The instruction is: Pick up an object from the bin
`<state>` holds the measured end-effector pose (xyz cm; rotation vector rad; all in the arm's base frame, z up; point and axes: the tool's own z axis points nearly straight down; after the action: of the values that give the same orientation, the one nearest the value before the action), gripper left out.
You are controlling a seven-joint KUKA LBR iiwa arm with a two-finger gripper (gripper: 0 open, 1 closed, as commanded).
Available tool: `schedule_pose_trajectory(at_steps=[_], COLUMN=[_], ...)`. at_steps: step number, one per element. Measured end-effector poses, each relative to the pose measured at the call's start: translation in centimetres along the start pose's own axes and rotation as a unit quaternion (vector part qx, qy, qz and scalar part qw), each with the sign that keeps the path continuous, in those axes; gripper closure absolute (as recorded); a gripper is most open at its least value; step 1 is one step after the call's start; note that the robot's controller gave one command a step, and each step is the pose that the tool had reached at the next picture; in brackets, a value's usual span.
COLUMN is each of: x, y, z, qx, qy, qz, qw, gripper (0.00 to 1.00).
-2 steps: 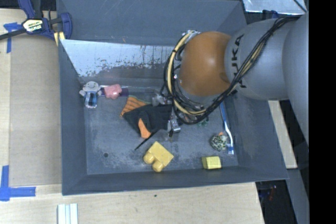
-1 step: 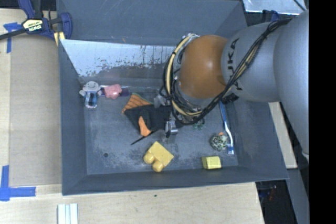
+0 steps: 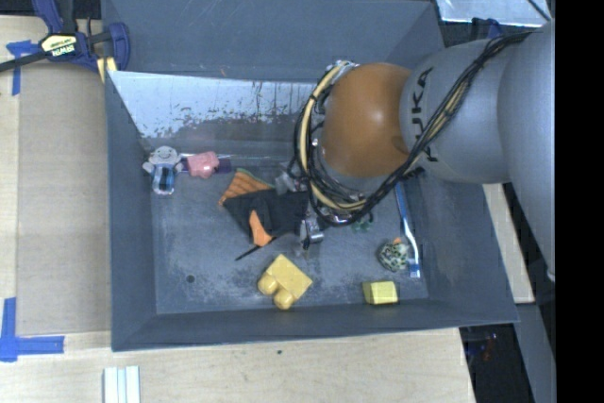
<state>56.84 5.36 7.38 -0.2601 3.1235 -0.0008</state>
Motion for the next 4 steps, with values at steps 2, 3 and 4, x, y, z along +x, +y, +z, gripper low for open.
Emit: schedule_pose_trajectory(at_steps=[2,3,4], x=[-0.3,-0.3,-0.3], y=[-0.1,-0.1,-0.1], z=[-0.3,-0.3,-1.0], qx=[0.0,0.0,0.0], qy=[-0.0038,-0.0038,-0.0056], qz=[0.002,0.002,0.003], qw=[1.0,1.0,1.0], gripper=[1.0,1.0,1.0])
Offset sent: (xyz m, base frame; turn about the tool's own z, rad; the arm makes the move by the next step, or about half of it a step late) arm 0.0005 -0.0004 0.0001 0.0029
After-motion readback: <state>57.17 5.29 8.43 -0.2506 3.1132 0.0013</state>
